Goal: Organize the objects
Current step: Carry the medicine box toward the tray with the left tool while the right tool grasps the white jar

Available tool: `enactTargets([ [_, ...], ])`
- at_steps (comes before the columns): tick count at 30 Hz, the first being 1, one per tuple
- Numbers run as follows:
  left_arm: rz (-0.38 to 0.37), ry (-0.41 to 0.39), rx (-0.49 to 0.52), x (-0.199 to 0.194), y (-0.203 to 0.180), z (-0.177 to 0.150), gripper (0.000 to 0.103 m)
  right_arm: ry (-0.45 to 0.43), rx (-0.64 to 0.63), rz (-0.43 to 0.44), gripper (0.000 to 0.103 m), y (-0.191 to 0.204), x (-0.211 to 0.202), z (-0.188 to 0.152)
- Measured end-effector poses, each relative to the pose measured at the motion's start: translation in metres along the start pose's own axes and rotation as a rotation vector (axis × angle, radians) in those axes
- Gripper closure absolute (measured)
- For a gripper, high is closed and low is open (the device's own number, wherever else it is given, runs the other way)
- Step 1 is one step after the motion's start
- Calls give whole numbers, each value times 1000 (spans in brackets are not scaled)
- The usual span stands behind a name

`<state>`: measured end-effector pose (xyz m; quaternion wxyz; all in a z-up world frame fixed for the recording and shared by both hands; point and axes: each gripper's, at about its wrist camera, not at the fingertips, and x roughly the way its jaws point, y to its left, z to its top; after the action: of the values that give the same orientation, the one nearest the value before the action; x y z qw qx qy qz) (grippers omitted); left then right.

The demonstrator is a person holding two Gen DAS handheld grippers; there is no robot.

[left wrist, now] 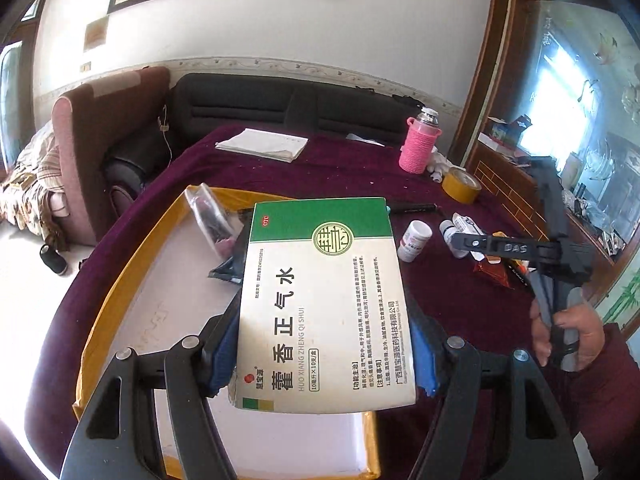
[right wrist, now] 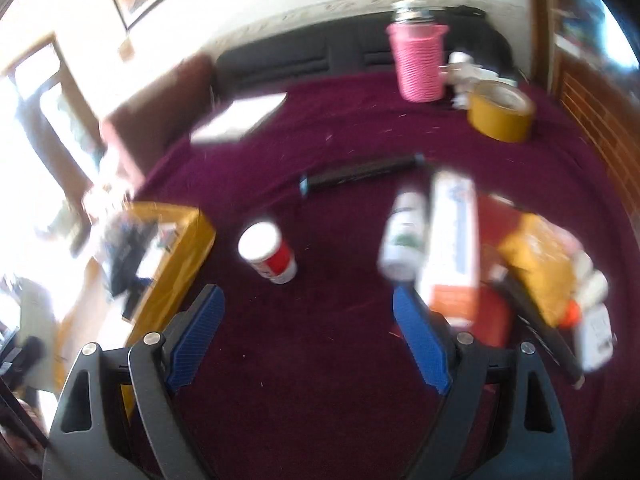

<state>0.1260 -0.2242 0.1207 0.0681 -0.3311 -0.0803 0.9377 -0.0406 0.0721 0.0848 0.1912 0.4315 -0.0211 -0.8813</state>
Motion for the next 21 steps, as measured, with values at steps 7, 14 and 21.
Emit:
enactTargets([
  [7, 59, -8, -74, -8, 55, -8, 38, -5, -109, -123, 24, 44, 55, 16],
  [14, 71, 7, -156, 1, 89, -19, 38, 34, -49, -153, 71, 44, 67, 20],
  [21, 111, 23, -133, 3, 100, -13, 38, -27, 8, -59, 71, 49, 22, 26],
])
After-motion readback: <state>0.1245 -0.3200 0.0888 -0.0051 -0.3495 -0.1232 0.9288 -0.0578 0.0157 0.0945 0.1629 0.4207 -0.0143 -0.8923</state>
